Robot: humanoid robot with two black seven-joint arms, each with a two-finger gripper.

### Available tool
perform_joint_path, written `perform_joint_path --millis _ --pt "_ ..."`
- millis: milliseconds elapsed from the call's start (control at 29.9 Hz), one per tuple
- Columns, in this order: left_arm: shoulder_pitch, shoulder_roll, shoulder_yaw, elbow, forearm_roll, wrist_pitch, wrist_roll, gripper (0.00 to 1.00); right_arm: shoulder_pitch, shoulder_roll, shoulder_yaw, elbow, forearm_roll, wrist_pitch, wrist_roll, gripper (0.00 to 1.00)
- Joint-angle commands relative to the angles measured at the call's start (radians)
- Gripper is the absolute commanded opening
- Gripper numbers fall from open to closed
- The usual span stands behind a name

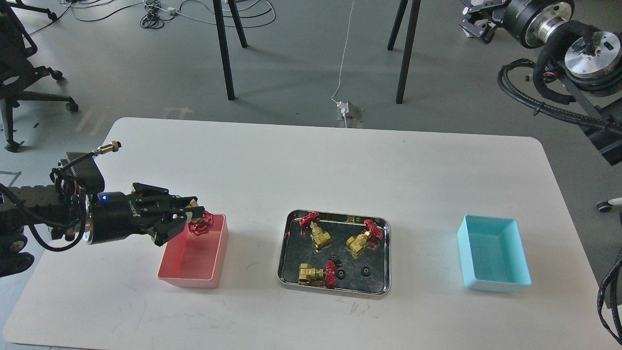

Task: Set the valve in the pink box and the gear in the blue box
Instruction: 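Carry the held valve over the pink box and lower it in, then open the left gripper and raise the left arm away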

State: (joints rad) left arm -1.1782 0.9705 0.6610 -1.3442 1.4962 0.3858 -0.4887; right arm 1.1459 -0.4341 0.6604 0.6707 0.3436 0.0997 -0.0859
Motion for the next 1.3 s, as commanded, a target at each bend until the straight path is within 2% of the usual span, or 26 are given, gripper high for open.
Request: perform_joint_path --millis 0,334,835,1103,1270 --pt "0.058 -0.009 -0.026 0.043 -0.001 0.002 0.0 0.14 -0.008 0.0 0.002 0.001 0.002 0.002 0.0 1.0" --pt "0.146 -0.128 -0.047 0.183 -0.017 0.004 0.0 0.14 -0.035 -0.005 0.004 0.004 0.002 0.002 0.002 1.0" --pt "0.227 -0.199 -0.084 0.277 -0.025 0.005 0.0 0.18 -0.057 -0.006 0.004 0.009 0.002 0.002 0.003 1.0" --pt "0.23 -0.191 -0.086 0.27 -0.025 -0.001 0.0 0.35 -0.058 -0.008 0.004 0.01 0.002 0.002 0.003 1.0" --pt "0.229 -0.181 -0.092 0.257 -0.025 -0.002 0.0 0.53 -0.066 -0.008 0.004 0.012 0.003 0.002 0.005 1.0"
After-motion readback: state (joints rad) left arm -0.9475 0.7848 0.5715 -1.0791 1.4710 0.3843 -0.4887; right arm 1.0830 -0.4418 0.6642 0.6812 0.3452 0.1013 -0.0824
